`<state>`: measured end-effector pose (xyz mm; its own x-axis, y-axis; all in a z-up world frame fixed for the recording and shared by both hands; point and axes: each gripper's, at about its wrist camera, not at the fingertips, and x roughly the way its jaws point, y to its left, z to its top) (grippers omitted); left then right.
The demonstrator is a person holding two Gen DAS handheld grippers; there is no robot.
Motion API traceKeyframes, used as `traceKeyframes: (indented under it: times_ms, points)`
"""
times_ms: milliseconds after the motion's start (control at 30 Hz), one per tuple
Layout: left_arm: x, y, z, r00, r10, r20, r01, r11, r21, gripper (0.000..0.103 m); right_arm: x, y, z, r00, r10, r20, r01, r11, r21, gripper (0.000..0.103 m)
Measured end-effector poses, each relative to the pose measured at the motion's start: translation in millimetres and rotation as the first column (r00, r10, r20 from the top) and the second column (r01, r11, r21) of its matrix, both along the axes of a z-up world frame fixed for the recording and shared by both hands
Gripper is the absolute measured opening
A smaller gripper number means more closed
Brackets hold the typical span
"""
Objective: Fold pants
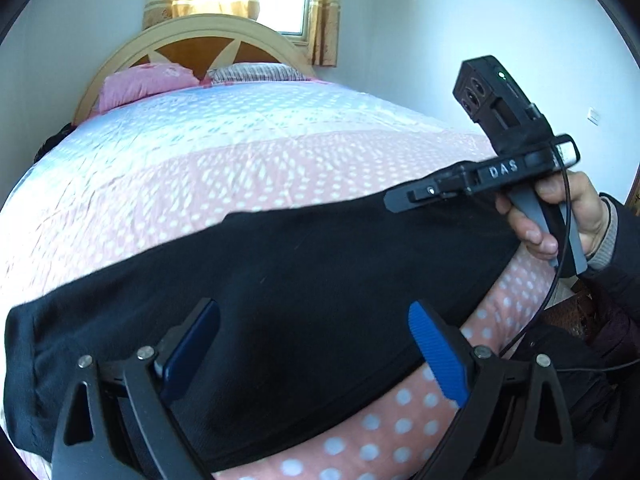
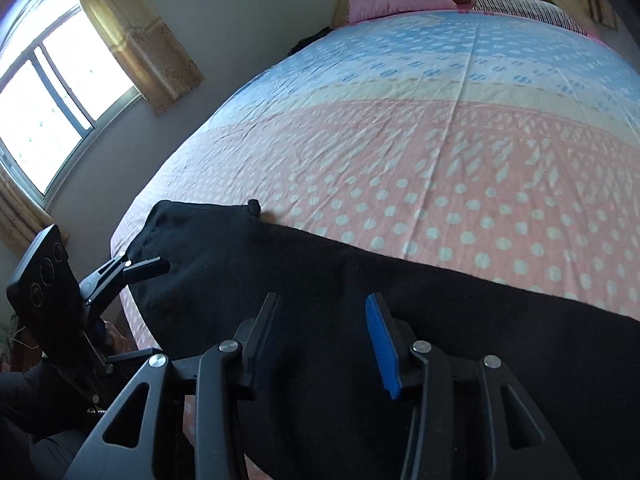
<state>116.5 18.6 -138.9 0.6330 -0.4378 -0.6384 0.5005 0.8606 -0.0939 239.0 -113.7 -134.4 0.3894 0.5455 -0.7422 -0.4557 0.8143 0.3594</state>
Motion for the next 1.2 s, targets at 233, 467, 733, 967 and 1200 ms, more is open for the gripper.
traceKeyframes:
  times_ms: [233, 467, 733, 967, 1200]
  points:
    - [27.5, -19.0, -18.9, 0.99, 0.106, -0.09, -0.097, 0.99, 0.103, 0.099, -25.8, -86.1, 4.2, 0.978, -0.197, 0.069, 0.204, 0.973, -0.105, 0.045]
    - [31.1, -19.9, -26.2, 0.988, 0.123, -0.098, -0.107, 0.983, 0.151, 0.102, -35.7, -148.7, 1.7, 0.952, -0.3, 0.061, 0.303, 0.95, -0.073, 0.045]
    - [28.3, -22.9, -26.3, 0.987, 0.129, -0.1, -0.112, 0.981, 0.161, 0.103, -53.9, -163.9, 18.1, 0.926, -0.361, 0.108, 0.367, 0.929, -0.042, 0.048]
    - [35.4, -26.5, -25.6, 0.987, 0.125, -0.105, -0.107, 0.981, 0.164, 0.103, -48.8, -179.0, -3.8, 0.917, -0.39, 0.08, 0.393, 0.919, -0.031, 0.049]
    - [36.5, -36.3, -6.9, 0.989, 0.119, -0.087, -0.107, 0.986, 0.128, 0.103, -63.6, -194.1, 17.3, 0.901, -0.409, 0.146, 0.414, 0.91, -0.004, 0.049]
